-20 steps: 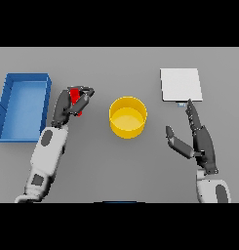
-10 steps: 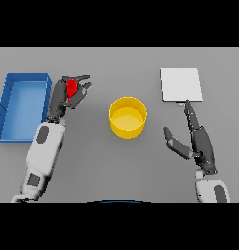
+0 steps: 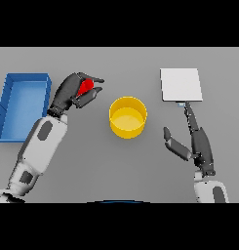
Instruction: Pick up the red beaker and tilt it to pour out 1 green nut into yellow bowl. Pick up the yellow bowl and place it on the metallic measuring scale.
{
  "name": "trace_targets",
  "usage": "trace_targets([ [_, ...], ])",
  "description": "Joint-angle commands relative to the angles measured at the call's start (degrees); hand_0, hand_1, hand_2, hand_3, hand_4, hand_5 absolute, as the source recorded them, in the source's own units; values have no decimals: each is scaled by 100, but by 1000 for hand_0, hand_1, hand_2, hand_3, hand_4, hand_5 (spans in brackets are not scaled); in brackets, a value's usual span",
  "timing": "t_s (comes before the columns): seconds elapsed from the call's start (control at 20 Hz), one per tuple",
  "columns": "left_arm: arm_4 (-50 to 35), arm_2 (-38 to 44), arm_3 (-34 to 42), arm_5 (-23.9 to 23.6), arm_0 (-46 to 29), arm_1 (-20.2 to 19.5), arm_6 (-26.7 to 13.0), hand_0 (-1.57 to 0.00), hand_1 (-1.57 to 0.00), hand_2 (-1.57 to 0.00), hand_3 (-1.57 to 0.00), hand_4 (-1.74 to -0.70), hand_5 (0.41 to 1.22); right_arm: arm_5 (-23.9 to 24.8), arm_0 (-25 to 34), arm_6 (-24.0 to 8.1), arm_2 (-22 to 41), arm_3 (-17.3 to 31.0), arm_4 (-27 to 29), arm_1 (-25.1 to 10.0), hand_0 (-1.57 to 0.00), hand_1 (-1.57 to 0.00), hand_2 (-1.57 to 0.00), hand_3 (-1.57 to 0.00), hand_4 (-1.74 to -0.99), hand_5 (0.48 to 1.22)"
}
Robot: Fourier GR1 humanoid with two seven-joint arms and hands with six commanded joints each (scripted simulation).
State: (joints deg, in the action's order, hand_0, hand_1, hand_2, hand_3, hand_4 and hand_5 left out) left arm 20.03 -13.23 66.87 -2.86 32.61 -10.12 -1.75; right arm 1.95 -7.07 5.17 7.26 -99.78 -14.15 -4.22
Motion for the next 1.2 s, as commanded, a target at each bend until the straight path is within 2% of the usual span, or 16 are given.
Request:
trace_targets([
  [0.0,28,-77,67,9,-10,-2,-61,-1563,-1563,-1563,-1563,-1733,1113,-48,-28,20,23,20,16,-2,1,1,1,1,-1243,710],
  [0.05,253,-258,-3,10,101,-71,-211,-1564,-1565,-1565,-1565,-1734,1112,-37,-43,38,53,1,-14,19,1,1,1,1,-1248,711],
  [0.25,1274,-1136,-215,135,612,-491,-226,-1568,-1568,-1568,-1568,-1738,1137,-50,13,50,41,-42,27,29,1,1,1,1,-1266,720],
  [0.35,1749,-1541,-371,283,967,-595,-439,-1569,-1569,-1569,-1569,-1739,1152,-55,-15,24,69,-25,3,46,1,1,1,1,-1267,721],
  [0.55,2368,-2190,-907,636,1667,-708,-249,-1570,-1570,-1570,-1570,-1740,1193,-75,33,27,26,56,65,49,1,1,1,1,-1264,717],
  [0.6,2485,-2349,-1019,778,1828,-710,-198,-1570,-1570,-1570,-1570,-1690,1198,-64,37,115,11,64,70,46,1,1,1,1,-1261,715],
  [0.7,2805,-2754,-1234,983,2069,-729,-87,-1571,-1571,-1571,-1571,-1613,1206,-22,97,76,-15,133,80,86,1,1,1,1,-1258,697],
  [0.8,3017,-3083,-1343,1372,2400,-725,-117,-1571,-1571,-1571,-1571,-1656,1212,25,51,118,16,96,16,107,1,1,1,1,-1245,679],
  [0.9,3094,-3336,-1379,1628,2593,-759,73,-1571,-1571,-1571,-1571,-1684,1215,53,6,110,13,116,59,186,1,1,1,1,-1225,663],
  [1.15,3484,-4029,-1747,2045,3194,-608,131,-1571,-1571,-1571,-1571,-1720,1219,137,6,124,-6,108,-57,135,1,1,1,1,-1195,647],
])
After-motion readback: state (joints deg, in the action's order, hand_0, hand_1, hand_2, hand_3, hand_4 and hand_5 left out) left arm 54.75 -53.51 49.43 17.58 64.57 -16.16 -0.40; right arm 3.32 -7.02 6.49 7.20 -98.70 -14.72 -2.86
